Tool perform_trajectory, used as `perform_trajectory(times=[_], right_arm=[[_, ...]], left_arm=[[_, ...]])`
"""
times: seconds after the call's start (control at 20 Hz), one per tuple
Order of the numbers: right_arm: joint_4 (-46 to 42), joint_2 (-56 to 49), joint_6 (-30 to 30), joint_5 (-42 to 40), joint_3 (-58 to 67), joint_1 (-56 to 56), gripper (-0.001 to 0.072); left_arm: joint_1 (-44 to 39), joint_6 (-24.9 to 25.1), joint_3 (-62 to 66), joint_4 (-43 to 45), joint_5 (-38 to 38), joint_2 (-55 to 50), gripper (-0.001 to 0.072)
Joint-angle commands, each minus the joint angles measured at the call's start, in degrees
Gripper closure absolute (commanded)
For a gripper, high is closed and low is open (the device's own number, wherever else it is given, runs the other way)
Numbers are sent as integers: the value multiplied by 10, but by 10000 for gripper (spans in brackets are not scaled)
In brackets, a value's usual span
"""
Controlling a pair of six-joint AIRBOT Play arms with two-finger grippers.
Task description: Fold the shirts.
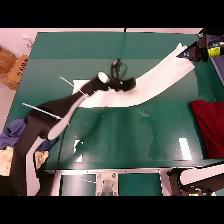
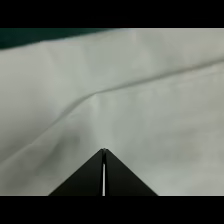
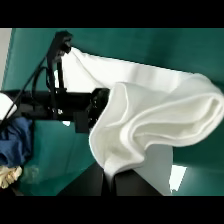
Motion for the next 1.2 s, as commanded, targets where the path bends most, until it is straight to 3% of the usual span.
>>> perform_trajectory(times=[0.0, 0.1, 0.3, 0.45, 0.7, 0.75, 0.85, 0.9, 1.0, 1.15], right_arm=[[1, 2, 20, -14, 0, 29, 696], [1, 2, 38, -37, 0, 68, 696], [-1, 1, 63, -138, -11, 202, 696], [-3, -9, 78, -289, -60, 324, 696], [2, -123, 78, -565, -91, 525, 695], [7, -154, 78, -621, -91, 557, 663], [20, -210, 78, -723, -91, 611, 289], [20, -226, 78, -740, -91, 623, 208], [9, -225, 78, -704, -90, 608, 210], [-6, -189, 78, -577, -91, 522, 213]], left_arm=[[90, -38, 101, 63, -237, -1, 684], [149, -71, 150, 107, -333, 4, 684], [255, -74, 143, 220, -416, 56, 684], [324, -57, 142, 296, -442, 90, 684], [416, -22, 141, 301, -444, 117, 683], [428, -14, 141, 301, -447, 117, 684], [445, -10, 141, 301, -448, 117, 683], [449, -2, 141, 301, -448, 117, 683], [449, 6, 141, 303, -452, 117, 683], [449, 12, 141, 303, -454, 117, 683]])
